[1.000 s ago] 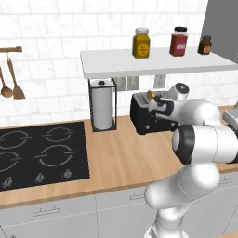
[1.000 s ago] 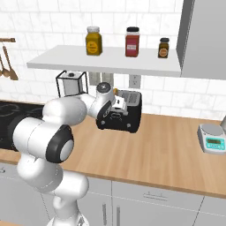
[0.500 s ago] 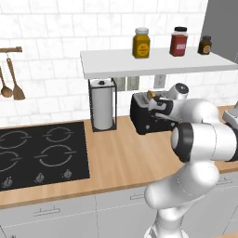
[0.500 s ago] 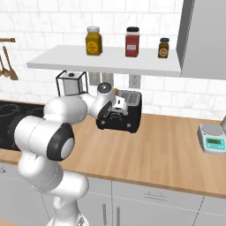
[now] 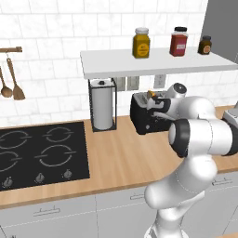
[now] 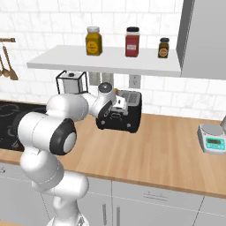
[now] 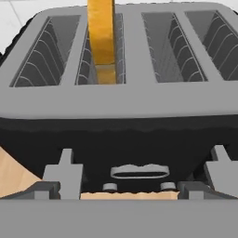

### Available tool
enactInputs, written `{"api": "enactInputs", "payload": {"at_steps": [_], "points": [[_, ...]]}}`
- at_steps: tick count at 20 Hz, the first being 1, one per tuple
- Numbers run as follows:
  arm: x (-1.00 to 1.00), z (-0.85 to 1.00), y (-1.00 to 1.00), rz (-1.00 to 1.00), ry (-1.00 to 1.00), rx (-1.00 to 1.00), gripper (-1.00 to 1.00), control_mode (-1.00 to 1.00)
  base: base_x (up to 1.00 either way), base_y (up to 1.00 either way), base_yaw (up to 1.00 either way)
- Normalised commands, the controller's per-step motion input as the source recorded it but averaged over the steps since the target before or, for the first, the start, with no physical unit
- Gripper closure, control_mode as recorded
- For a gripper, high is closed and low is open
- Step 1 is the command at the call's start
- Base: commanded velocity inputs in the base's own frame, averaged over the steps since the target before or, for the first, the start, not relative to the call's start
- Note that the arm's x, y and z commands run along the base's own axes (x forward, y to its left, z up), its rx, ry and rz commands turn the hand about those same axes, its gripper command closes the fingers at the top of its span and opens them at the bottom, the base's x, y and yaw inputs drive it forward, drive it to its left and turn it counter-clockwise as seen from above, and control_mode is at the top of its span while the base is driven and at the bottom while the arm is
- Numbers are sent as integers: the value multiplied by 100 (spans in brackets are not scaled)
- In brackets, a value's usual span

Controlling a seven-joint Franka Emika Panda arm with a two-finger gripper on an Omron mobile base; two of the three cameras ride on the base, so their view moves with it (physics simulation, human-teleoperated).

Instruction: Start the toaster. Once the lever pops up, take the bread to the plate on the dining counter.

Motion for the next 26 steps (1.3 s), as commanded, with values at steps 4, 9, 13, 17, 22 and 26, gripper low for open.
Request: {"api": "enactInputs", "payload": {"at_steps": [4,9,13,17,22,26], "points": [[1,-13,0,0,0,0,-100,-100,0,0,0],[0,-17,0,0,0,0,-100,-100,0,0,0],[0,-17,0,0,0,0,-100,-100,0,0,0],[0,-23,0,0,0,0,-100,-100,0,0,0],[0,-25,0,0,0,0,-100,-100,0,0,0],[0,-26,0,0,0,0,-100,-100,0,0,0]]}}
